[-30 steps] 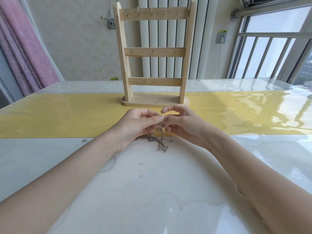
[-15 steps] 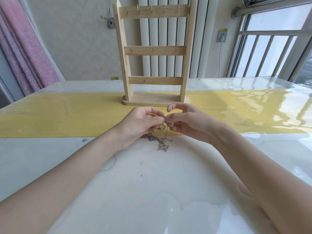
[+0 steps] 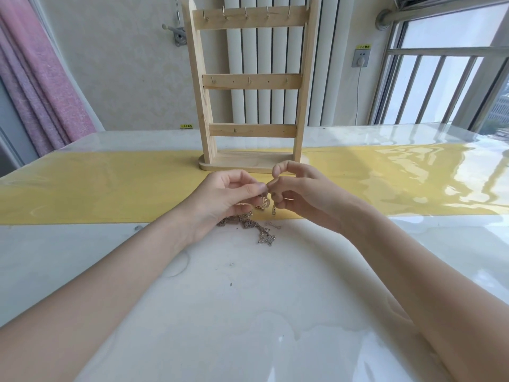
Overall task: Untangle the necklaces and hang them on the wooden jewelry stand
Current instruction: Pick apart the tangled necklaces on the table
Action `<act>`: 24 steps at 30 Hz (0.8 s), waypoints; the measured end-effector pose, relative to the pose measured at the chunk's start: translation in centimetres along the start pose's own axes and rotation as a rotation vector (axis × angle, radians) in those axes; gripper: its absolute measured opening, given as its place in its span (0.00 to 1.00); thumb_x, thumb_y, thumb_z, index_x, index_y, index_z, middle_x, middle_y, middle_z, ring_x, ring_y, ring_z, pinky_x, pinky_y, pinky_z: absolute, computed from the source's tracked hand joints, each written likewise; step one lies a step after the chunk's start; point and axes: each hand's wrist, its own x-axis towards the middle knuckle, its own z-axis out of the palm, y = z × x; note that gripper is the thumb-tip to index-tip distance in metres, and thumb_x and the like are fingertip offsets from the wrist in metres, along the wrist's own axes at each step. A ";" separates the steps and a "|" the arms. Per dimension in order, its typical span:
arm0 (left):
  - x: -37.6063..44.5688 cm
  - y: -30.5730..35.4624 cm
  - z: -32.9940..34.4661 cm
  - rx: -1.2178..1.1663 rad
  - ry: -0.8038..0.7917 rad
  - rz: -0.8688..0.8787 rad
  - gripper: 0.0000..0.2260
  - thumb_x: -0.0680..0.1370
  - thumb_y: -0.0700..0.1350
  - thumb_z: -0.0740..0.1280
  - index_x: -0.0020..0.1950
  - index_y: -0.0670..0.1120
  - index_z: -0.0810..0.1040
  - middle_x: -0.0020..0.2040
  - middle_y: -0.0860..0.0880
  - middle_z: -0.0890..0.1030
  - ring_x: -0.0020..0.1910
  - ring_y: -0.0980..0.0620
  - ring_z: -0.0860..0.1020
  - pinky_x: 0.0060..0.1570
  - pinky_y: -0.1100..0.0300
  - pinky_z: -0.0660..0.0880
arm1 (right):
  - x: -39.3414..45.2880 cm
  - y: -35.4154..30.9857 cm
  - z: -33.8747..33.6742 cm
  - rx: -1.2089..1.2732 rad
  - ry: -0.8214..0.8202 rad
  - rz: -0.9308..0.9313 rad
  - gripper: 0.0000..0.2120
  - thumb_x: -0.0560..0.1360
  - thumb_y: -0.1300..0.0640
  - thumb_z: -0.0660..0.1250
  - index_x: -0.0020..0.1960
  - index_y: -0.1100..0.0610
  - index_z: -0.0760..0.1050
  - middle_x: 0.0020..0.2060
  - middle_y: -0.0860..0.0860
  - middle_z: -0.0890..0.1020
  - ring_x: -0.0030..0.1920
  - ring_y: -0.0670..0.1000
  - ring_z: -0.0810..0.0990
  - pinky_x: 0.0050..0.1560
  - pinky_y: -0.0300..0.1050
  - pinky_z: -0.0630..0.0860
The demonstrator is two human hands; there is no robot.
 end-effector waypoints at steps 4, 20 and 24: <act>0.1 0.0 0.0 -0.036 -0.008 -0.004 0.03 0.75 0.41 0.67 0.42 0.45 0.75 0.35 0.53 0.81 0.35 0.57 0.78 0.38 0.66 0.74 | -0.1 0.0 -0.3 0.087 -0.054 0.059 0.10 0.69 0.68 0.67 0.44 0.56 0.69 0.39 0.57 0.70 0.31 0.49 0.70 0.35 0.39 0.69; 0.1 -0.2 1.1 0.095 0.089 0.050 0.07 0.74 0.34 0.69 0.42 0.46 0.75 0.34 0.51 0.78 0.30 0.58 0.73 0.31 0.69 0.71 | 0.1 0.3 0.4 0.145 0.041 -0.043 0.12 0.75 0.74 0.61 0.46 0.58 0.69 0.31 0.51 0.74 0.30 0.48 0.71 0.34 0.37 0.71; 0.1 0.0 1.0 -0.040 0.104 0.001 0.07 0.74 0.34 0.68 0.44 0.46 0.76 0.34 0.54 0.78 0.33 0.60 0.75 0.33 0.68 0.72 | 0.0 0.2 0.5 0.138 0.038 -0.043 0.11 0.75 0.73 0.62 0.48 0.58 0.70 0.32 0.52 0.74 0.30 0.47 0.73 0.34 0.37 0.72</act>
